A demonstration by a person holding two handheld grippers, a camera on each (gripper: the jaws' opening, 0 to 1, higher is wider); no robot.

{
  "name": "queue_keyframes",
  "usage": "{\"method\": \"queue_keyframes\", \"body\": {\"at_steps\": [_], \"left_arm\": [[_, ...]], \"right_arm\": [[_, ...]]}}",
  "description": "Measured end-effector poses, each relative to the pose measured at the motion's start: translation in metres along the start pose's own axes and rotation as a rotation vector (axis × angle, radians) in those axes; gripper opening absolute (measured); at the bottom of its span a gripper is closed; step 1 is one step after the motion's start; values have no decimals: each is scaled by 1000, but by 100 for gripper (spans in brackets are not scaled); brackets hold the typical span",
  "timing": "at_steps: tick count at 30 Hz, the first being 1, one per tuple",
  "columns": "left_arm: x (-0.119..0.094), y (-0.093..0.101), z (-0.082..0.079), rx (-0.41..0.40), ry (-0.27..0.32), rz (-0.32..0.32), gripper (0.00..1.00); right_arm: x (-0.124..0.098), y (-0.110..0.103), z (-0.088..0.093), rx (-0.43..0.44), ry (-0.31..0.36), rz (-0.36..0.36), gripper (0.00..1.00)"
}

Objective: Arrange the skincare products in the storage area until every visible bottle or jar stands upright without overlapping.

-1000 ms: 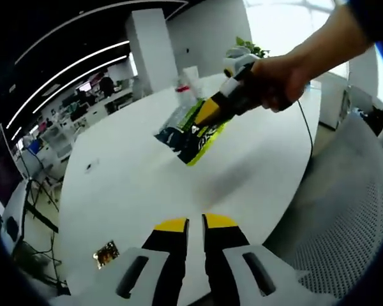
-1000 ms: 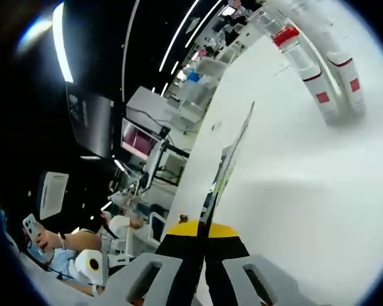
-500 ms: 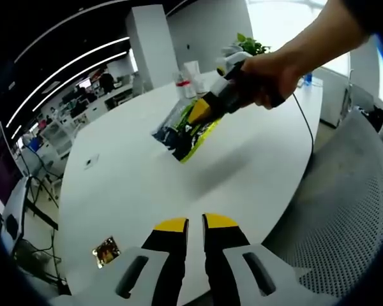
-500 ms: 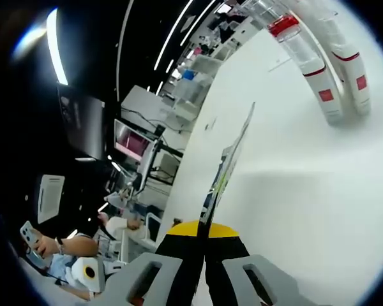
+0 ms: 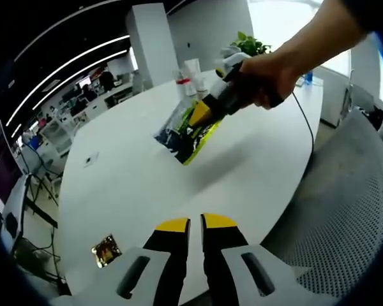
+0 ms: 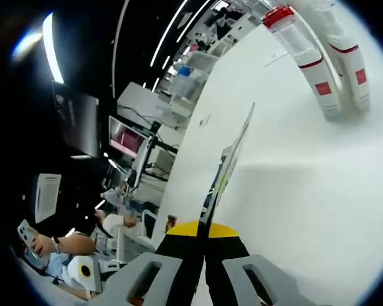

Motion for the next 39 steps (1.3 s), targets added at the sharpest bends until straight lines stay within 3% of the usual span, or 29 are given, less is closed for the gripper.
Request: {"method": "queue_keyframes", "body": {"at_steps": [10,18,25,28,30,32,35,39], "left_arm": [[1,0,1,-6,-4,9,2],[1,0,4,-10,-11,19,1],[1,0,5,-11,-22,22,0],[1,0,5,-11,-22,22,0],[1,0,6,-10,-24,23,0],[2,0,6,-10,-26,22,0],[1,0,6,-11,-26,20,0],[1,0,6,-8,-29,21,0]], "right_arm": [[1,7,-16,27,48,24,0],[16,12,-38,45,74,39,0],[33,3,-60,3,32,52,0],[36,-14,-64,-77,-12,70,0],[38,-23,-70,-171,-78,89,0],[39,-30,-73,-173,-67,81,0],[40,-29,-67,-134,-52,63,0],[39,-15,-47,-137,-128,127,0]]}}
Point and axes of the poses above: the point that each gripper's makers call its tool centre point, and the gripper's own axes: x roughly forward along the fingers, y roughly to its right, z roughly out of its underside, the point moved 6 cm from there along -x, roughly backward along the fingers, and after that the axes turned 4 degrees about -z, right-handed, at the moved point
